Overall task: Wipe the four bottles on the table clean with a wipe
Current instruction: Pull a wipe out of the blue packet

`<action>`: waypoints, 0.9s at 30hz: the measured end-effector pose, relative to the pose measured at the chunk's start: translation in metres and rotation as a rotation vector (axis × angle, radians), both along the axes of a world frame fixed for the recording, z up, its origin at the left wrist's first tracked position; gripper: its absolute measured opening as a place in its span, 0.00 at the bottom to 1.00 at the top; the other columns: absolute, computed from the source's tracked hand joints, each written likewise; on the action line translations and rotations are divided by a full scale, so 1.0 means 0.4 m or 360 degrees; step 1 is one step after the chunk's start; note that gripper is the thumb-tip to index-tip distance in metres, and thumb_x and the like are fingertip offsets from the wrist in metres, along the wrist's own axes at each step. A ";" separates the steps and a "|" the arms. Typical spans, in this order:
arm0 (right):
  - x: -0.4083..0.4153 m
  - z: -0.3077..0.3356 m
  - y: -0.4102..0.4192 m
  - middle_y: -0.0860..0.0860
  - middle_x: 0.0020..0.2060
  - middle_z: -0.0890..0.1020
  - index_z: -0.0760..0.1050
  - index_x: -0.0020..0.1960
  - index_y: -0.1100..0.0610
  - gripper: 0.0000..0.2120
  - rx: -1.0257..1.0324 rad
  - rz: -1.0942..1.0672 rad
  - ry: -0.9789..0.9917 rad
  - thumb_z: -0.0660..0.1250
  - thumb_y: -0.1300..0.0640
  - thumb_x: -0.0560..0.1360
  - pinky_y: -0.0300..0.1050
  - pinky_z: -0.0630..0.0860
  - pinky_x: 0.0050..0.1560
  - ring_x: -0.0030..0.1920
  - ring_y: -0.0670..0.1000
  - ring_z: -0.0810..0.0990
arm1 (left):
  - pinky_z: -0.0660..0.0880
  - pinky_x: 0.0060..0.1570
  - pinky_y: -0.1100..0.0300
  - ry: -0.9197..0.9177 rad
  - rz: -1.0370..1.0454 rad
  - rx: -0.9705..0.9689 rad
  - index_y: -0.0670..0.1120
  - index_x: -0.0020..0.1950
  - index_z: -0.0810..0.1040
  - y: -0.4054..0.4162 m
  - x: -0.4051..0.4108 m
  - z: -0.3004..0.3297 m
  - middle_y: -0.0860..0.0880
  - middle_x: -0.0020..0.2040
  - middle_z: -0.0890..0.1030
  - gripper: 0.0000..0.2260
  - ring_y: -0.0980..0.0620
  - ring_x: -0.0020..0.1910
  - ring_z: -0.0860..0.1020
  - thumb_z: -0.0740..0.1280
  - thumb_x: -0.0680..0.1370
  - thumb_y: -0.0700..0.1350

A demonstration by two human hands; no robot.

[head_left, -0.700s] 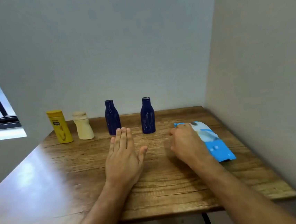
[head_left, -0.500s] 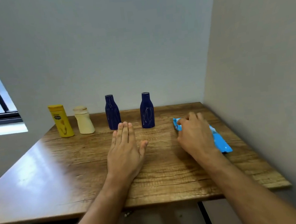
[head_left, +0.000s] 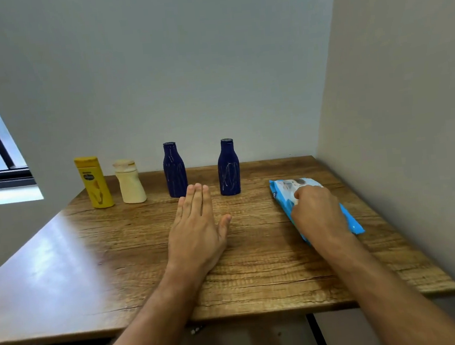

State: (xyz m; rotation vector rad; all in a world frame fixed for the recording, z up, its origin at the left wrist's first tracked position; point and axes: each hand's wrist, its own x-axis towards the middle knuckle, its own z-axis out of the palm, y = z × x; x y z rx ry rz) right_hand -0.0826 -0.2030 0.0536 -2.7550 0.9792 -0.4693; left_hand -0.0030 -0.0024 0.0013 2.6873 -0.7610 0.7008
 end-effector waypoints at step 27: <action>0.344 0.010 0.056 0.54 0.61 0.80 0.79 0.65 0.55 0.16 0.0321 0.0296 -0.0878 0.63 0.62 0.79 0.40 0.73 0.54 0.59 0.52 0.79 | 0.56 0.75 0.53 0.0839 -0.0472 -0.1154 0.57 0.81 0.41 -0.139 0.257 0.029 0.53 0.82 0.50 0.48 0.54 0.79 0.55 0.73 0.74 0.51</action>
